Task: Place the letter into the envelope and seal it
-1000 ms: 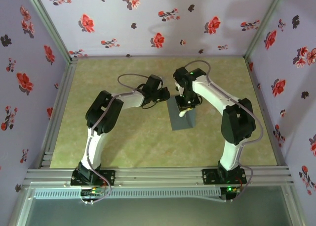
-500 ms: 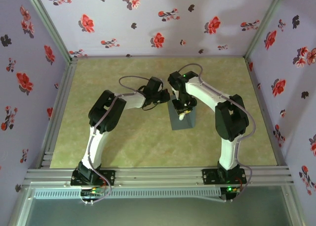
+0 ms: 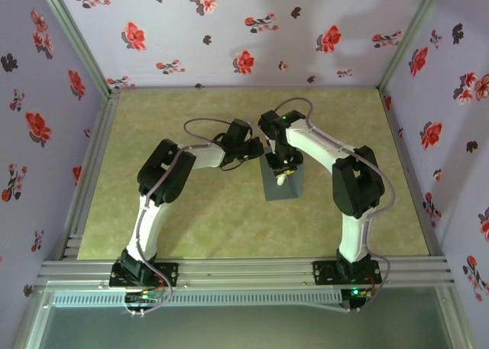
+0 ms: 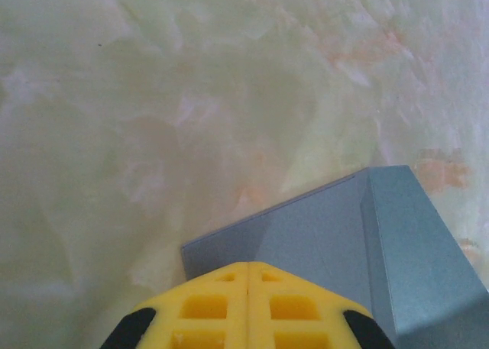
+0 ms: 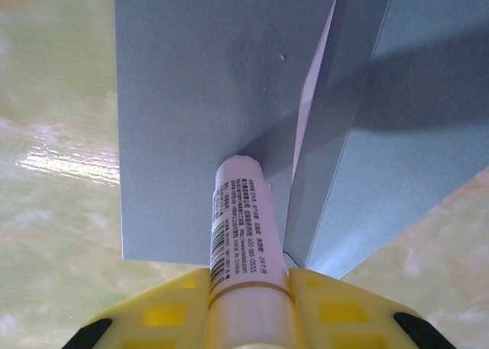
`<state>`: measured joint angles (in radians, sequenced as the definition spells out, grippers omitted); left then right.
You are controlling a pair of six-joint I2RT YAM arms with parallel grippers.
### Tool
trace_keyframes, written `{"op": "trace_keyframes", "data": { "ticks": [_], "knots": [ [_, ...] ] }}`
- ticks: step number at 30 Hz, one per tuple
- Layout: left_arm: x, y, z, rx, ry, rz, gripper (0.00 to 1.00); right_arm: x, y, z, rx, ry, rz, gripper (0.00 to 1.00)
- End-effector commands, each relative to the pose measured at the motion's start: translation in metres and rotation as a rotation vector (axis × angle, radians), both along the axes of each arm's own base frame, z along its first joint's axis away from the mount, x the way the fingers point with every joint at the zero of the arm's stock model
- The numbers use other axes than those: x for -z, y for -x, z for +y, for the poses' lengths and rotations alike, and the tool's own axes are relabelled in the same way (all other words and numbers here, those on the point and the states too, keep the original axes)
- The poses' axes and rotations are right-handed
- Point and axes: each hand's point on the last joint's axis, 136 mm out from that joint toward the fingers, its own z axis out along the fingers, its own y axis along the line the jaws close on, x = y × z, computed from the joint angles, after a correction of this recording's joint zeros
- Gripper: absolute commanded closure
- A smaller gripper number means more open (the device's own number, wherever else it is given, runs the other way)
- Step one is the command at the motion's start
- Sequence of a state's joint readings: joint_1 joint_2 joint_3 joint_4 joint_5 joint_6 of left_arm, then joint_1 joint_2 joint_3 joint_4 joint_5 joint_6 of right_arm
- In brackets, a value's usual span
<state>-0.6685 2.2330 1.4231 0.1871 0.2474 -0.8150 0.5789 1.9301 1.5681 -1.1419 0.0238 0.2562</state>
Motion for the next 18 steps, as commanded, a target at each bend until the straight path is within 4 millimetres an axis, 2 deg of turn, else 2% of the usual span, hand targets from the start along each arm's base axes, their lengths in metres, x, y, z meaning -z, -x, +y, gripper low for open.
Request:
{"op": "trace_keyframes", "data": {
  "ticks": [1,11,18],
  "knots": [
    [0.027,0.017,-0.003,0.019,-0.019,0.063,1.0,0.018,-0.024,0.006,0.026,0.016,-0.077,1.0],
    [0.033,0.021,-0.004,0.025,-0.026,0.075,1.0,-0.02,-0.033,0.002,0.029,-0.002,-0.148,1.0],
    [0.034,0.022,-0.004,0.029,-0.029,0.076,1.0,-0.018,-0.039,-0.003,0.046,-0.006,-0.154,1.0]
  ]
}}
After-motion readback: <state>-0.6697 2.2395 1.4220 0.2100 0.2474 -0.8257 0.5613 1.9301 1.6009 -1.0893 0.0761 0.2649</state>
